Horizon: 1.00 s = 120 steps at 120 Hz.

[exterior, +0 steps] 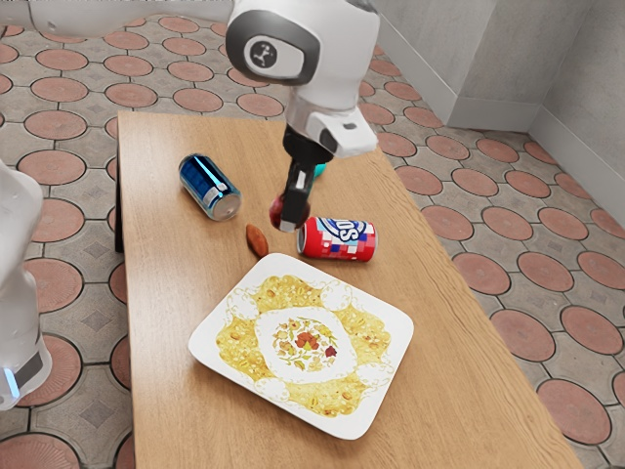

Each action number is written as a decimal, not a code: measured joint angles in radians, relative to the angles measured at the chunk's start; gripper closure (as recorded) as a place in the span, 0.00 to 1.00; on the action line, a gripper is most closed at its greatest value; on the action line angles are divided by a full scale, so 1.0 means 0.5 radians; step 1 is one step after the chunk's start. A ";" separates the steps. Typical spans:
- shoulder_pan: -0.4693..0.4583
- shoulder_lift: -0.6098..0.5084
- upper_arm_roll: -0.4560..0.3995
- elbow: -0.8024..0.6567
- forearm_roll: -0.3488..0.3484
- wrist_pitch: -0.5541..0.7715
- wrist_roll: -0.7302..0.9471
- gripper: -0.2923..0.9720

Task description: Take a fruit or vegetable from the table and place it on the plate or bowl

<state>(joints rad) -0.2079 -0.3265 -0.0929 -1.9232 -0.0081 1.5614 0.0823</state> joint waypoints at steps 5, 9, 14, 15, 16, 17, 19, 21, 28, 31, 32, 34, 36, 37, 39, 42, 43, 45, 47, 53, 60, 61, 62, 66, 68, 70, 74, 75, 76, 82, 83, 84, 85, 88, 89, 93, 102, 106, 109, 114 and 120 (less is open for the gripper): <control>-0.005 0.003 -0.017 -0.003 -0.008 -0.007 -0.016 0.50; -0.006 0.005 -0.024 -0.015 -0.014 -0.010 -0.027 0.50; -0.006 0.010 -0.029 -0.044 -0.019 -0.005 -0.041 0.49; -0.005 0.012 -0.029 -0.050 -0.020 -0.004 -0.043 0.49; -0.005 0.013 -0.030 -0.055 -0.021 -0.002 -0.046 0.50; -0.005 0.015 -0.030 -0.059 -0.022 -0.001 -0.049 0.50; -0.005 0.017 -0.031 -0.066 -0.023 0.002 -0.054 0.50; -0.006 0.021 -0.033 -0.071 -0.025 0.005 -0.058 0.50; -0.006 0.055 -0.077 -0.080 -0.039 0.020 -0.075 0.50; -0.007 0.064 -0.102 -0.082 -0.049 0.028 -0.081 0.50; -0.008 0.066 -0.109 -0.082 -0.052 0.031 -0.083 0.50; -0.009 0.071 -0.120 -0.083 -0.059 0.036 -0.087 0.50; -0.009 0.076 -0.129 -0.083 -0.066 0.041 -0.091 0.50; -0.009 0.079 -0.134 -0.083 -0.069 0.044 -0.093 0.50; -0.009 0.087 -0.140 -0.083 -0.074 0.049 -0.097 0.50; -0.009 0.101 -0.147 -0.084 -0.080 0.058 -0.103 0.49; -0.009 0.107 -0.148 -0.084 -0.082 0.061 -0.104 0.49; -0.009 0.116 -0.151 -0.084 -0.085 0.067 -0.108 0.49; -0.009 0.126 -0.153 -0.083 -0.088 0.074 -0.111 0.49; -0.009 0.164 -0.156 -0.083 -0.095 0.095 -0.121 0.49; -0.011 0.220 -0.160 -0.081 -0.101 0.126 -0.132 0.50; -0.012 0.228 -0.161 -0.080 -0.101 0.131 -0.133 0.50; -0.013 0.239 -0.161 -0.079 -0.101 0.136 -0.135 0.50; -0.017 0.277 -0.163 -0.077 -0.103 0.159 -0.140 0.50; -0.018 0.293 -0.163 -0.077 -0.103 0.170 -0.143 0.50; -0.018 0.310 -0.163 -0.076 -0.104 0.182 -0.146 0.50; -0.018 0.339 -0.164 -0.075 -0.105 0.211 -0.149 0.44; -0.018 0.344 -0.164 -0.075 -0.106 0.219 -0.150 0.43; -0.018 0.349 -0.164 -0.075 -0.107 0.227 -0.150 0.42; -0.017 0.371 -0.164 -0.074 -0.112 0.276 -0.153 0.36; -0.017 0.374 -0.164 -0.074 -0.112 0.284 -0.154 0.36; -0.017 0.377 -0.164 -0.074 -0.113 0.291 -0.154 0.35; -0.017 0.379 -0.164 -0.074 -0.113 0.298 -0.155 0.34; -0.017 0.388 -0.164 -0.074 -0.114 0.317 -0.156 0.32; -0.017 0.390 -0.164 -0.073 -0.115 0.323 -0.156 0.32; -0.016 0.400 -0.164 -0.073 -0.116 0.347 -0.158 0.30; -0.011 0.414 -0.160 -0.069 -0.108 0.393 -0.160 0.27; -0.009 0.429 -0.140 -0.066 -0.095 0.411 -0.156 0.26; -0.006 0.462 -0.118 -0.047 -0.093 0.420 -0.152 0.26; 0.025 0.493 -0.115 0.135 -0.103 0.398 -0.112 0.25; 0.012 0.506 -0.130 0.391 -0.211 0.347 0.011 0.24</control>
<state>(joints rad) -0.2019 -0.0736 -0.1578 -1.7275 -0.1133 1.7350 0.0878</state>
